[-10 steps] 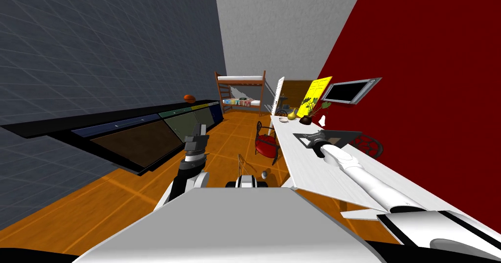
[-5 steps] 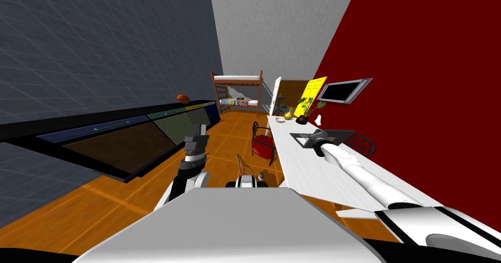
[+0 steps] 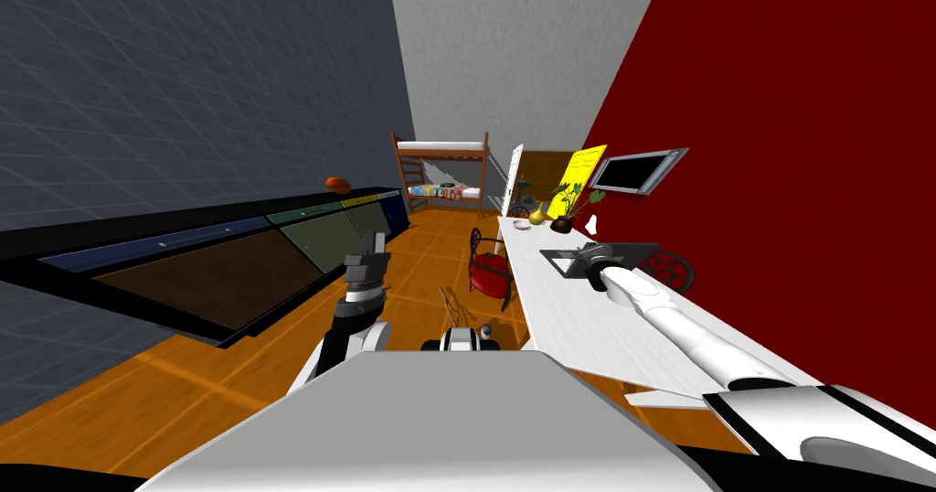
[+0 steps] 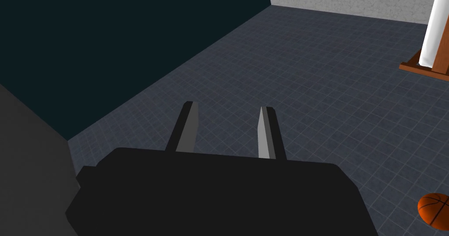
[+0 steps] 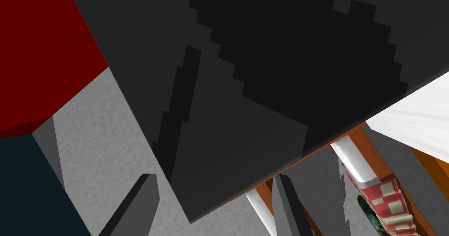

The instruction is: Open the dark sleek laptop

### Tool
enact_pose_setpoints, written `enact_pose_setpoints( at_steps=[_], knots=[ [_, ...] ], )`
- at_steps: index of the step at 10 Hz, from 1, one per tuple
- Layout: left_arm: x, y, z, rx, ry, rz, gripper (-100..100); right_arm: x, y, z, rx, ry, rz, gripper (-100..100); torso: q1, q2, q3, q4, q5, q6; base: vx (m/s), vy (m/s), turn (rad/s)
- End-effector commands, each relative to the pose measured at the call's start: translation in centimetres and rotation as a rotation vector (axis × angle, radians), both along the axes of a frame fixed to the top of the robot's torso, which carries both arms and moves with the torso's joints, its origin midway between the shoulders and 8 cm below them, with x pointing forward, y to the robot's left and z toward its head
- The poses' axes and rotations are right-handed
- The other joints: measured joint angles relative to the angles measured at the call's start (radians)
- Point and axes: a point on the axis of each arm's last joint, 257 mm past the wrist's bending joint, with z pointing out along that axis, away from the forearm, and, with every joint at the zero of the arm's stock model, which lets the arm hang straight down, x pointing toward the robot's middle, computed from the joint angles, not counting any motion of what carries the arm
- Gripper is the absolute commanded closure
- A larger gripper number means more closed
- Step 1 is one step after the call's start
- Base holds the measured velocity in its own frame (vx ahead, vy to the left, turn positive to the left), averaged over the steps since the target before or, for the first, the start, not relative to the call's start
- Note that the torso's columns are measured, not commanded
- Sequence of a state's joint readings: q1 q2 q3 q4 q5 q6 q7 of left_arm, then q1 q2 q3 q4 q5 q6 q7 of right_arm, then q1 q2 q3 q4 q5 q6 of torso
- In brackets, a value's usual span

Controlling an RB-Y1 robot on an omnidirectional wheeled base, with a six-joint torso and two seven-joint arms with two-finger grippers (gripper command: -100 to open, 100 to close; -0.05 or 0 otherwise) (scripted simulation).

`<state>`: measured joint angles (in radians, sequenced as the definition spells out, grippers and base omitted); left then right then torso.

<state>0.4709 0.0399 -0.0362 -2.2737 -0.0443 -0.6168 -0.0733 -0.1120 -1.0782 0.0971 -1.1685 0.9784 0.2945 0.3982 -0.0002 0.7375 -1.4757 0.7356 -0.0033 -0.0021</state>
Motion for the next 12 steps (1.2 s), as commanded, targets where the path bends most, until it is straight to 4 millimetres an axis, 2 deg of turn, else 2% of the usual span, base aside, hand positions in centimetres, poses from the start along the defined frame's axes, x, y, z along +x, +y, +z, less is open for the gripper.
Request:
enact_pose_setpoints(
  at_steps=[1,2,3,4,5,6,7,8,9,10,11,12],
  knots=[
    [0.0,0.0,0.0,0.0,0.0,0.0,0,-1.8,-2.6,-1.0,-0.01,0.082,-0.006,100,-0.001,-0.004,-0.003,0.0,0.002,0.003,0.148,0.074,-0.005],
    [0.0,0.0,0.0,0.0,0.0,0.0,0,-1.6,-2.2,-1.3,-0.004,0.09,0.011,100,0.0,-0.009,-0.006,-0.001,0.003,0.004,0.158,0.094,-0.05],
    [0.0,0.0,0.0,0.0,0.0,0.0,0,-2.6,-3.5,-1.7,-0.007,0.131,0.01,100,-0.001,-0.009,-0.006,-0.003,0.0,0.0,0.147,0.089,-0.046],
    [0.0,0.0,0.0,0.0,0.0,0.0,0,-2.5,-3.3,-1.8,-0.005,0.134,0.015,100,-0.003,-0.008,-0.005,-0.003,-0.002,-0.002,0.116,0.054,-0.023],
    [0.0,0.0,0.0,0.0,0.0,0.0,0,-3.5,-4.6,-2.2,-0.007,0.174,0.013,100,-0.006,-0.006,-0.004,-0.003,-0.003,-0.004,0.126,0.071,0.025],
    [0.0,0.0,0.0,0.0,0.0,0.0,0,-3.5,-4.5,-2.3,-0.005,0.176,0.019,100,-0.006,-0.008,-0.005,-0.003,-0.004,-0.003,0.098,0.052,-0.002],
    [0.0,0.0,0.0,0.0,0.0,0.0,0,-4.6,-5.7,-2.4,-0.008,0.214,0.014,100,-0.006,-0.006,-0.004,-0.003,-0.004,-0.003,0.118,0.05,0.009],
    [0.0,0.0,0.0,0.0,0.0,0.0,0,-4.5,-5.6,-2.6,-0.005,0.218,0.021,100,-0.006,-0.007,-0.004,-0.003,-0.004,-0.001,0.103,0.051,-0.004],
    [0.0,0.0,0.0,0.0,0.0,0.0,0,-5.7,-7.0,-2.5,-0.01,0.25,0.008,100,-0.005,-0.005,-0.003,-0.003,-0.004,0.0,0.105,0.068,0.006],
    [0.0,0.0,0.0,0.0,0.0,0.0,0,-5.6,-6.6,-2.8,-0.004,0.257,0.022,100,-0.004,-0.003,-0.002,-0.002,-0.003,0.002,0.101,0.045,-0.007],
    [0.0,0.0,0.0,0.0,0.0,0.0,0,-6.8,-7.8,-2.8,-0.005,0.293,0.017,100,-0.005,-0.001,0.0,-0.002,-0.004,0.002,0.116,0.056,-0.001],
    [0.0,0.0,0.0,0.0,0.0,0.0,0,-6.7,-7.7,-2.9,-0.002,0.296,0.023,100,-0.003,-0.001,0.0,-0.002,-0.004,0.003,0.102,0.054,-0.005]
  ],
)
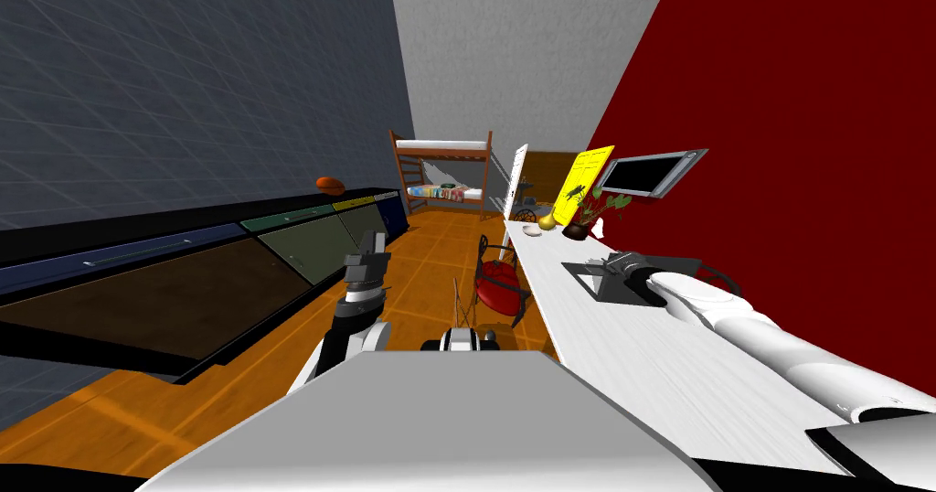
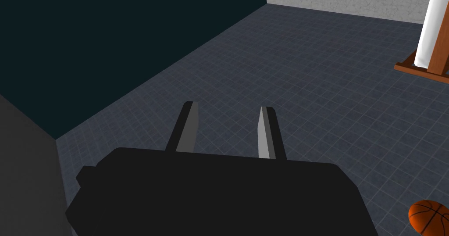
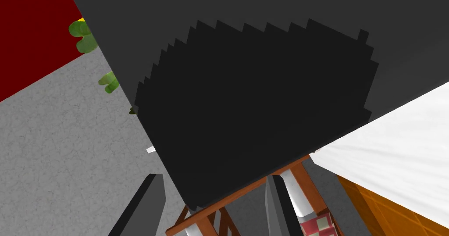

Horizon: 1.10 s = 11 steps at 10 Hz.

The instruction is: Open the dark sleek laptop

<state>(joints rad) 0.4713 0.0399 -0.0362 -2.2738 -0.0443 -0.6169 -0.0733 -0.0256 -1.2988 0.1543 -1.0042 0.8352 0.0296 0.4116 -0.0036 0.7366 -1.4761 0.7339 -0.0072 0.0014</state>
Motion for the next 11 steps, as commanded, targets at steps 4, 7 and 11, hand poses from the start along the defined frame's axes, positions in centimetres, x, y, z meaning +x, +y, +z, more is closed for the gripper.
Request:
enact_pose_setpoints(
  at_steps=[4,7,11],
  knots=[
    [0.0,0.0,0.0,0.0,0.0,0.0,0,-3.1,-2.2,-1.1,0.019,0.109,0.007,100,0.0,0.001,0.001,0.002,0.002,0.002,0.102,0.058,-0.007],
    [0.0,0.0,0.0,0.0,0.0,0.0,0,-3.9,-3.2,-0.2,0.013,0.126,-0.001,100,0.001,0.002,0.001,0.002,0.003,0.0,0.078,0.055,-0.013],
    [0.0,0.0,0.0,0.0,0.0,0.0,0,-8.8,-4.7,-3.4,0.006,0.323,0.013,100,-0.003,-0.003,-0.002,0.001,0.001,-0.003,0.183,0.033,-0.016]
  ],
)
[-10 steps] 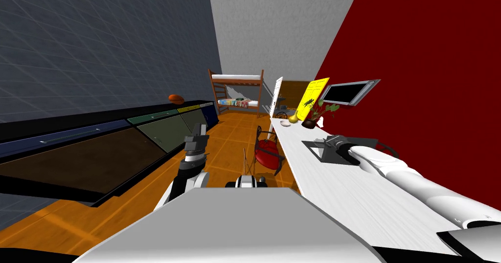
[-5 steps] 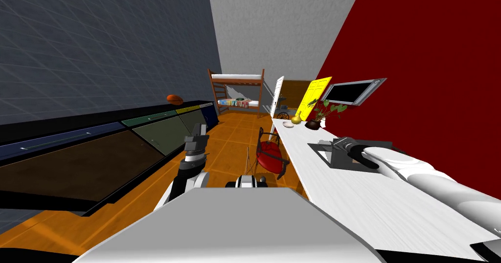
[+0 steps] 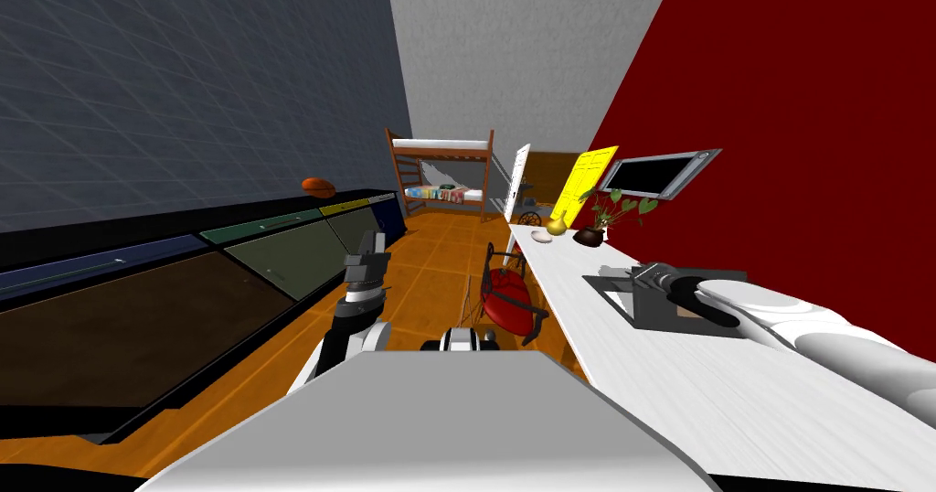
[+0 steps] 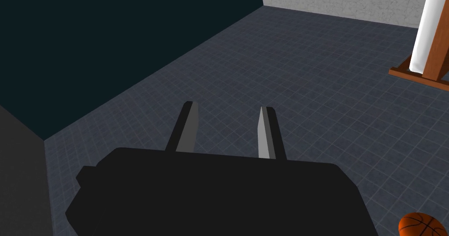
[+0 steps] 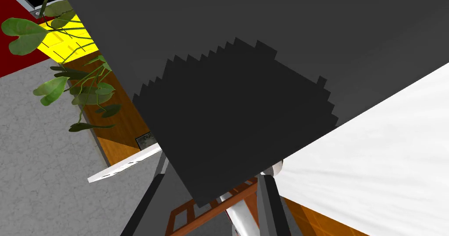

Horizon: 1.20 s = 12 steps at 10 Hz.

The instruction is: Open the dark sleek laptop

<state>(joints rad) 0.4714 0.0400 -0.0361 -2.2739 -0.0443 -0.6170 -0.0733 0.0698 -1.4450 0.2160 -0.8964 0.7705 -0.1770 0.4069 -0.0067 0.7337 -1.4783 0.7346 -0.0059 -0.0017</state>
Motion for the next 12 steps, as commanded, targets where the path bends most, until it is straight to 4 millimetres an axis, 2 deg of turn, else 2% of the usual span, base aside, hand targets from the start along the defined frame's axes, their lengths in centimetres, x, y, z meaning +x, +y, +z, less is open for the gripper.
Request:
enact_pose_setpoints(
  at_steps=[1,2,4,5,8,9,10,11,12],
  knots=[
    [0.0,0.0,0.0,0.0,0.0,0.0,0,-2.3,-0.4,-1.8,0.004,0.096,0.009,100,-0.002,-0.002,0.0,-0.001,-0.002,0.0,0.17,0.014,-0.026],
    [0.0,0.0,0.0,0.0,0.0,0.0,0,-2.3,-0.4,-1.8,0.004,0.096,0.009,100,-0.002,-0.001,0.0,-0.001,-0.003,-0.002,0.062,0.015,-0.002],
    [0.0,0.0,0.0,0.0,0.0,0.0,0,-4.5,-1.0,-2.9,0.004,0.175,0.01,100,0.001,0.004,0.003,0.001,-0.001,0.001,0.1,0.017,0.014],
    [0.0,0.0,0.0,0.0,0.0,0.0,0,-4.5,-1.0,-2.9,0.004,0.175,0.01,100,0.002,0.001,0.001,0.0,0.0,0.002,0.113,0.018,-0.005],
    [0.0,0.0,0.0,0.0,0.0,0.0,0,-8.1,-1.9,-4.2,0.007,0.295,0.006,100,0.006,0.003,0.003,0.001,0.001,0.004,0.147,0.032,-0.012],
    [0.0,0.0,0.0,0.0,0.0,0.0,0,-6.9,-1.9,-3.3,-0.003,0.258,0.005,100,0.005,0.006,0.003,0.002,0.002,0.006,0.028,0.023,-0.033],
    [0.0,0.0,0.0,0.0,0.0,0.0,0,-9.6,-2.1,-5.4,-0.003,0.343,0.004,100,0.004,0.012,0.007,0.005,0.003,0.005,0.049,0.0,-0.082],
    [0.0,0.0,0.0,0.0,0.0,0.0,0,-9.6,-2.1,-5.4,-0.003,0.343,0.004,100,0.002,0.013,0.008,0.004,0.002,0.011,0.039,0.007,-0.074],
    [0.0,0.0,0.0,0.0,0.0,0.0,0,-10.9,-2.3,-6.3,-0.004,0.384,0.003,100,0.001,0.013,0.008,0.004,0.001,0.011,0.03,0.01,-0.072]
  ],
)
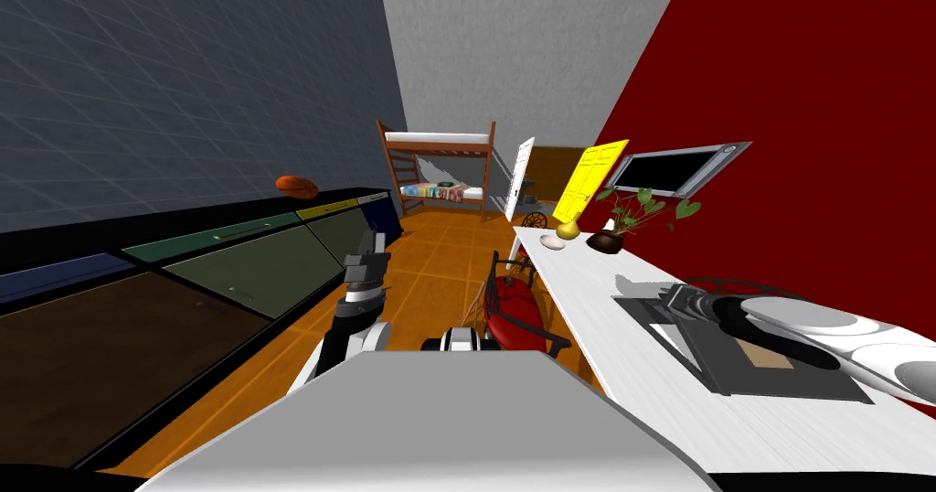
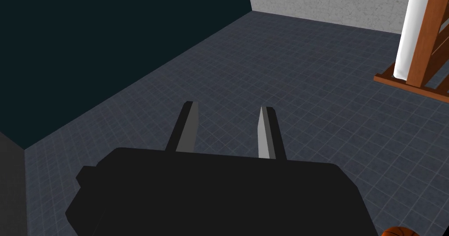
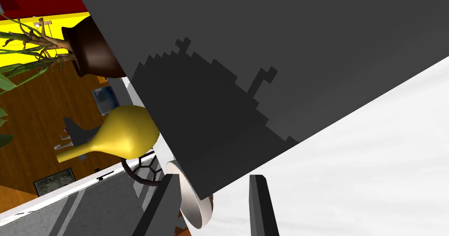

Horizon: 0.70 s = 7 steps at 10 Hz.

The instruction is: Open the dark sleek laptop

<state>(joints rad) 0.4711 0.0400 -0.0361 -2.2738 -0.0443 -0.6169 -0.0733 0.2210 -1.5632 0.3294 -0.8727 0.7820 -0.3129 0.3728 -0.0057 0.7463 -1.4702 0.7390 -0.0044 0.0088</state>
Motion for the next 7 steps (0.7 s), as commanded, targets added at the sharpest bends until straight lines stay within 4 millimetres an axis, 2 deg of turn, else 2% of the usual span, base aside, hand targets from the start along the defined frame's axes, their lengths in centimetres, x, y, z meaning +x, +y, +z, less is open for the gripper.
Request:
enact_pose_setpoints(
  at_steps=[1,6,7],
  knots=[
    [0.0,0.0,0.0,0.0,0.0,0.0,0,-2.0,-0.2,-1.8,0.001,0.066,-0.003,100,0.0,-0.002,-0.001,-0.001,-0.001,0.0,0.029,-0.005,-0.058],
    [0.0,0.0,0.0,0.0,0.0,0.0,0,-2.0,-0.2,-1.8,0.001,0.066,-0.003,100,0.0,-0.007,-0.004,-0.002,0.0,-0.005,0.03,-0.024,0.0],
    [0.0,0.0,0.0,0.0,0.0,0.0,0,-1.1,-0.2,0.4,-0.003,0.061,0.01,-100,0.0,-0.007,-0.004,-0.002,0.0,-0.005,0.014,0.01,-0.054]
  ],
)
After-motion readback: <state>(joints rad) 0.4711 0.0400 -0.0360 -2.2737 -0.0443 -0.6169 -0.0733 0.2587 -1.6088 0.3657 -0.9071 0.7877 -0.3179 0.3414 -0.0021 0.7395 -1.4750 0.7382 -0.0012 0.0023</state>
